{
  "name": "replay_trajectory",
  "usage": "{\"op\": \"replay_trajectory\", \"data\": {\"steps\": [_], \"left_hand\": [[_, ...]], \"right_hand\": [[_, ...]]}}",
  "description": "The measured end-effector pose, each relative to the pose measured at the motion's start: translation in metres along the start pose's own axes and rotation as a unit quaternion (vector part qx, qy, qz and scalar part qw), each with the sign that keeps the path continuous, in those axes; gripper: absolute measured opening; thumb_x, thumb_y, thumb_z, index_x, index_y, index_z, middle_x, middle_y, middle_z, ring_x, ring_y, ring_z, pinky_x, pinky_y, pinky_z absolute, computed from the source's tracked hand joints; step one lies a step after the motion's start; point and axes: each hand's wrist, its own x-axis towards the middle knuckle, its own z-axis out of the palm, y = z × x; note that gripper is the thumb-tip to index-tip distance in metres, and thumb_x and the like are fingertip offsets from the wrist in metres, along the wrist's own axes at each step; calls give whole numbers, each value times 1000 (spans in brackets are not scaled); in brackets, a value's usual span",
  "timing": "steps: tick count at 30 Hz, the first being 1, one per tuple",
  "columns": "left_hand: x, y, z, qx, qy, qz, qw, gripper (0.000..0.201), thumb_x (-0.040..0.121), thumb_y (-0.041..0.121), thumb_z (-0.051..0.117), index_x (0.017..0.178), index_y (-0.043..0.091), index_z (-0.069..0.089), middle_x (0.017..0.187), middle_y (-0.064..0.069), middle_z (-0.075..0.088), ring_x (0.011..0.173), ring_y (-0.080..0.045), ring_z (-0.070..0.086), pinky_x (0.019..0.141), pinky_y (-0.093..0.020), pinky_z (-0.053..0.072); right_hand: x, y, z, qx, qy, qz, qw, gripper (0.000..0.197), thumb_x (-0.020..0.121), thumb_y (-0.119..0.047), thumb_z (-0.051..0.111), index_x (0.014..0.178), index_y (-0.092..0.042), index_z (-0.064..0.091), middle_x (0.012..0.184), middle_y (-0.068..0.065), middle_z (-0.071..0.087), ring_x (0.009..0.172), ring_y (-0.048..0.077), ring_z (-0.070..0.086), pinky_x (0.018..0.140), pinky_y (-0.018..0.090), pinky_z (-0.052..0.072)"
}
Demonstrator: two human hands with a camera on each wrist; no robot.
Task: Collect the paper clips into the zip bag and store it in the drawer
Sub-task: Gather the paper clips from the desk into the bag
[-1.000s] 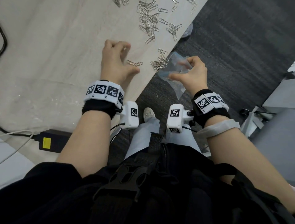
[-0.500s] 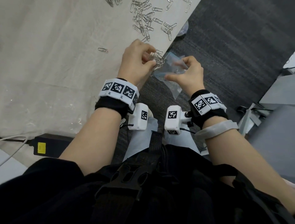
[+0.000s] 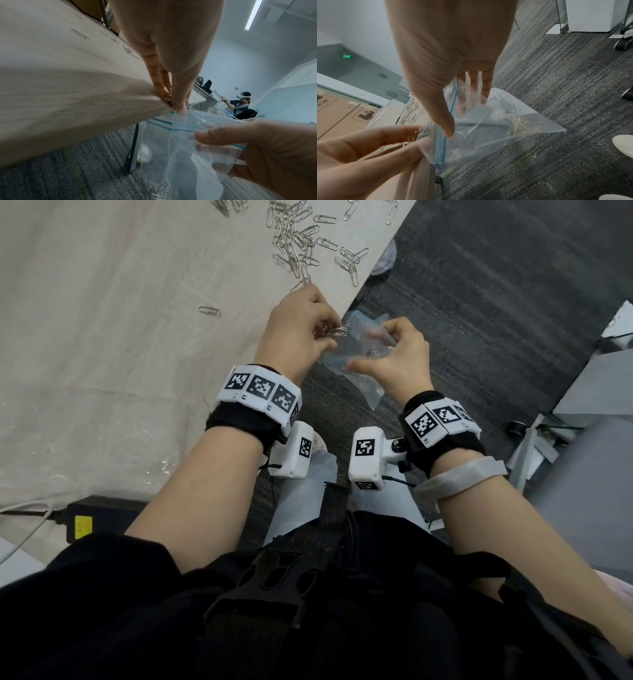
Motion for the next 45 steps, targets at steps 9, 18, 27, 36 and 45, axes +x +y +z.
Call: {"op": "replay_trajectory", "data": {"steps": [9, 18, 27, 36, 45], "left_hand": [[2, 12, 7, 65, -78, 65, 993, 23, 77, 10, 70, 100, 7, 72, 105, -14, 64, 100, -30, 57, 86, -38, 44], [-6, 11, 6, -107, 99, -13, 989, 23, 70, -3, 66, 90, 7, 71, 93, -11, 67, 81, -20, 63, 68, -26, 54], [-3, 0, 9, 58, 48, 46, 996, 29, 73, 21, 72, 103, 22, 70, 117, -5, 54, 107, -23, 48, 86, -36, 45], [-18, -4, 4, -61, 179, -56, 980, 18, 83, 16, 57, 94, 11, 71, 96, -7, 65, 79, -8, 55, 73, -7, 42], [-21, 61, 4, -151, -194, -250, 937, 46, 87, 39, 59, 75, -5, 65, 62, -16, 66, 52, -26, 67, 54, -31, 59]], "right_hand": [[0, 1, 2, 3, 2, -11, 1000, 48, 62, -22, 89, 91, -18, 51, 102, 1, 65, 90, 9, 54, 64, 3, 37], [-1, 7, 1, 20, 8, -12, 1000, 48, 61, -23, 89, 90, -18, 51, 101, 0, 65, 86, 8, 56, 64, 1, 38], [-2, 11, 2, 28, 13, -18, 999, 47, 62, -24, 88, 92, -18, 51, 102, 0, 66, 88, 8, 55, 66, 3, 39], [-12, 19, -11, 24, 23, -12, 999, 47, 63, -24, 87, 82, -29, 45, 105, 2, 67, 91, 10, 53, 67, 5, 38], [-30, 17, -41, 29, 40, -14, 999, 48, 63, -24, 88, 92, -17, 50, 93, -4, 58, 86, 10, 51, 62, 5, 36]]}}
